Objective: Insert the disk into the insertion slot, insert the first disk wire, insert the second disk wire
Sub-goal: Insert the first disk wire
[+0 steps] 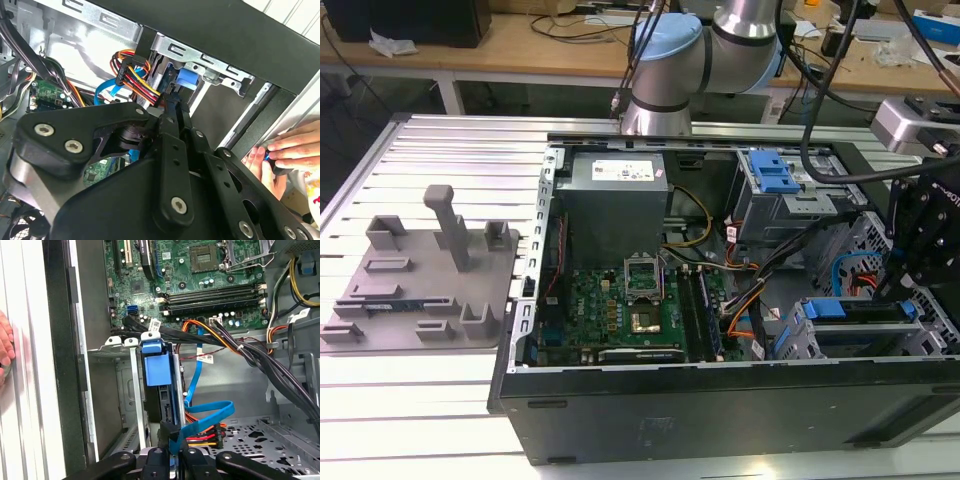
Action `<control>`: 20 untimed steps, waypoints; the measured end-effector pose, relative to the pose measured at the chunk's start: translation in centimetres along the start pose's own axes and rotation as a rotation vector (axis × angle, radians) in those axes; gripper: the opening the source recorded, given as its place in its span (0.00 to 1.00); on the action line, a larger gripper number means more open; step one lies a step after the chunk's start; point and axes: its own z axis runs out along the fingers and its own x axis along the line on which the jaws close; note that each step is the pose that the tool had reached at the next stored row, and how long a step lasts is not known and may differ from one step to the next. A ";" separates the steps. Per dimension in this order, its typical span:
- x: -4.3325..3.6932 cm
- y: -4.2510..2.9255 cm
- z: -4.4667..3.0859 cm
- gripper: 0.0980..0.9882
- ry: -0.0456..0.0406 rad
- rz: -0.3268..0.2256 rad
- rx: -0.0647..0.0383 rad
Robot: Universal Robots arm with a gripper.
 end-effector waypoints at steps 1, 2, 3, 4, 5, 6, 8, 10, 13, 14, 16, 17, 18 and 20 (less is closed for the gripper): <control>0.00 0.00 0.02 0.07 -0.0002 0.000 0.000; 0.00 0.00 0.03 0.07 -0.0002 0.000 0.000; -0.01 0.00 0.05 0.07 -0.0001 0.000 0.000; -0.01 0.00 0.06 0.07 -0.0003 0.000 0.000; -0.01 0.00 0.08 0.07 -0.0003 0.000 0.000; -0.01 0.00 0.08 0.07 -0.0002 0.000 0.000; -0.10 0.01 0.11 0.07 -0.0006 -0.001 0.000; -0.25 0.03 0.07 0.07 0.0000 -0.010 0.001; -0.23 0.02 0.07 0.07 0.0001 -0.010 0.001; -0.21 0.02 0.08 0.07 -0.0001 -0.010 0.001; -0.13 0.01 0.09 0.07 0.0000 -0.010 0.001; -0.06 0.00 0.10 0.07 -0.0001 -0.010 0.001; -0.02 0.00 0.11 0.07 0.0000 -0.010 0.001; 0.00 -0.01 0.16 0.07 0.0000 -0.010 0.001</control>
